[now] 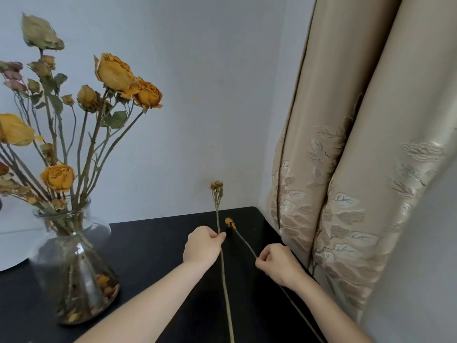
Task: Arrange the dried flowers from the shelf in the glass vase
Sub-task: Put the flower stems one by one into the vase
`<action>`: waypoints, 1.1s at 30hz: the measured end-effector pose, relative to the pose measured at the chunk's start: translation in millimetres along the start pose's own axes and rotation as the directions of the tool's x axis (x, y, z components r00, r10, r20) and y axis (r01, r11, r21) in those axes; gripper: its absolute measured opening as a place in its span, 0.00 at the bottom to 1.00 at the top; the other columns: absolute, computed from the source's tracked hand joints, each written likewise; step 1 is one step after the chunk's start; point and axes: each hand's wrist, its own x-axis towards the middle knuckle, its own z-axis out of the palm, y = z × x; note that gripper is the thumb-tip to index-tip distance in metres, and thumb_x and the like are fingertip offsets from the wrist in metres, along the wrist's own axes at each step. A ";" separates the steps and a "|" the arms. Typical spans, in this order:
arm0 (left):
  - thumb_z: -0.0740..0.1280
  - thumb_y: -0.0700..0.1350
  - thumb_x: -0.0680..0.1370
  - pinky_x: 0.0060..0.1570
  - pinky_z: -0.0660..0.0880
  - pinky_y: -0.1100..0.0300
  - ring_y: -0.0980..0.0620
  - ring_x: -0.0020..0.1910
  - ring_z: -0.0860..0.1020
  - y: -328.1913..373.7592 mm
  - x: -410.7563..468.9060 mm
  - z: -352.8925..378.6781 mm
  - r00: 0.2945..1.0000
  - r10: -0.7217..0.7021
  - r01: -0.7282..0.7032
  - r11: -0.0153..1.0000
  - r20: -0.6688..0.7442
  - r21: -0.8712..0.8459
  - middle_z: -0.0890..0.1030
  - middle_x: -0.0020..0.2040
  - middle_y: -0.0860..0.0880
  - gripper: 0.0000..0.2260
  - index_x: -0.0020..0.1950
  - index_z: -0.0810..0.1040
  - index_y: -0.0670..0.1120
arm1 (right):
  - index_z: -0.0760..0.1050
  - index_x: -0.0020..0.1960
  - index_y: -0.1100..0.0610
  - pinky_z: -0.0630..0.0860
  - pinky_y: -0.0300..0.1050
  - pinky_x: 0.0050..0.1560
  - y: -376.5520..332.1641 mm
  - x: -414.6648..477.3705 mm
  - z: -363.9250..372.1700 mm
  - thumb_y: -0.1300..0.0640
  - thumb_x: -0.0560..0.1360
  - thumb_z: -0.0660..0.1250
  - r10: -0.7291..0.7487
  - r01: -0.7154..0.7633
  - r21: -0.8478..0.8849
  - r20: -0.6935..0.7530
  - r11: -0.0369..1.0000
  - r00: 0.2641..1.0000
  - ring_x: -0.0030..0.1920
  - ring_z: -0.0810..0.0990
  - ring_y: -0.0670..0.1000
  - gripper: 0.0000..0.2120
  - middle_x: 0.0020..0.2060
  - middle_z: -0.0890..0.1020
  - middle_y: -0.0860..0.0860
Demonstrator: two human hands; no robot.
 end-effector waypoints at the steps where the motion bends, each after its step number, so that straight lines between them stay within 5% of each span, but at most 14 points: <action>1: 0.65 0.50 0.77 0.34 0.67 0.65 0.55 0.37 0.78 2.7 -4.4 -9.1 0.999 0.030 -0.030 0.999 -0.022 -0.032 0.80 0.36 0.49 0.10 0.39 0.78 0.47 | 0.78 0.39 0.55 0.78 0.46 0.40 -5.0 -0.8 -2.8 0.53 0.73 0.67 -0.021 0.022 0.055 -0.015 0.998 1.000 0.31 0.79 0.46 0.07 0.28 0.80 0.49; 5: 0.67 0.49 0.76 0.43 0.75 0.59 0.56 0.35 0.77 10.9 -28.1 -49.7 0.984 0.127 -0.145 0.978 -0.123 -0.150 0.79 0.32 0.51 0.09 0.37 0.79 0.48 | 0.75 0.38 0.50 0.67 0.32 0.30 -33.1 -6.6 -13.5 0.54 0.74 0.67 -0.100 0.119 0.221 -0.097 0.968 0.990 0.23 0.74 0.38 0.06 0.21 0.76 0.45; 12: 0.66 0.49 0.76 0.33 0.67 0.67 0.60 0.28 0.72 28.8 -74.3 -122.3 0.951 0.226 -0.280 0.918 -0.211 -0.279 0.75 0.27 0.56 0.09 0.42 0.82 0.46 | 0.77 0.40 0.55 0.69 0.36 0.35 -88.4 -18.0 -20.5 0.55 0.74 0.66 -0.141 0.214 0.503 -0.179 0.838 0.974 0.28 0.75 0.43 0.05 0.24 0.77 0.46; 19: 0.64 0.49 0.77 0.29 0.65 0.70 0.65 0.25 0.72 47.7 -103.2 -188.9 0.851 0.374 -0.453 0.878 -0.370 -0.153 0.76 0.29 0.56 0.07 0.43 0.81 0.54 | 0.76 0.39 0.56 0.71 0.39 0.37 -128.6 -30.3 -20.8 0.59 0.75 0.65 -0.211 0.299 0.621 -0.213 0.724 0.954 0.30 0.75 0.46 0.06 0.26 0.75 0.49; 33: 0.63 0.47 0.78 0.29 0.67 0.74 0.66 0.27 0.72 83.4 -129.7 -282.5 0.628 0.510 -0.601 0.798 -0.587 0.050 0.77 0.33 0.56 0.08 0.42 0.80 0.57 | 0.76 0.42 0.60 0.74 0.41 0.39 -161.5 -51.0 -18.1 0.59 0.76 0.65 -0.278 0.359 0.623 -0.228 0.694 0.933 0.32 0.75 0.48 0.06 0.27 0.75 0.51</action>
